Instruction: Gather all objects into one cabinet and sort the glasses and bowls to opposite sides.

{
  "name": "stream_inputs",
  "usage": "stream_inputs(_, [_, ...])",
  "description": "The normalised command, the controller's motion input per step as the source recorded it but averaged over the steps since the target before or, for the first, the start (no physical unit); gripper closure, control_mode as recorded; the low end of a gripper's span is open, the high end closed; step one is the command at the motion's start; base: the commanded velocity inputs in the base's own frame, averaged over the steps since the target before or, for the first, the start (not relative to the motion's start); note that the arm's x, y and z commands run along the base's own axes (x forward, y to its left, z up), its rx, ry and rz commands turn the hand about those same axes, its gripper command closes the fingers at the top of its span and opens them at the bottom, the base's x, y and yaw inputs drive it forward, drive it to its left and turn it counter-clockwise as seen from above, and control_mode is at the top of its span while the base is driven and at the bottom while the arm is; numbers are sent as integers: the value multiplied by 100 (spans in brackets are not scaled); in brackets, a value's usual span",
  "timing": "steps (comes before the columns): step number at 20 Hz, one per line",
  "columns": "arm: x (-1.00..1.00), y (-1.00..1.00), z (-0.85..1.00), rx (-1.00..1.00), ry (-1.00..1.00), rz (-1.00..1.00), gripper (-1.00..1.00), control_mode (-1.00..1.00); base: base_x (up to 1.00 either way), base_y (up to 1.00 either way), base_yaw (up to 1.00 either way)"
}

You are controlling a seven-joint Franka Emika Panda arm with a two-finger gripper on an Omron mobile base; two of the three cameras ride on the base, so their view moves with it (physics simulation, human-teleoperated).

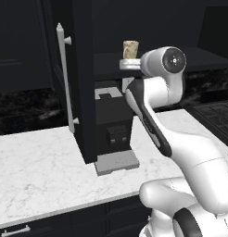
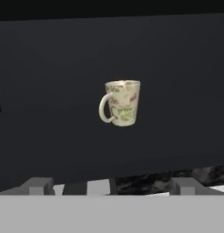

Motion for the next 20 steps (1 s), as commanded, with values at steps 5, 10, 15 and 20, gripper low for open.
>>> stream_inputs(5, [55, 7, 4, 0, 0, -14, -100, -100, 0, 0, 0])
stream_inputs(10, [60, 13, 0, 0, 0, -16, -100, -100, 0, 0, 0])
stream_inputs(15, [55, 2, 0, 0, 1, -11, -100, -100, 0, 0, 0])
stream_inputs(20, [43, 5, 0, 0, 2, -6, -100, -100, 0, 0, 0])
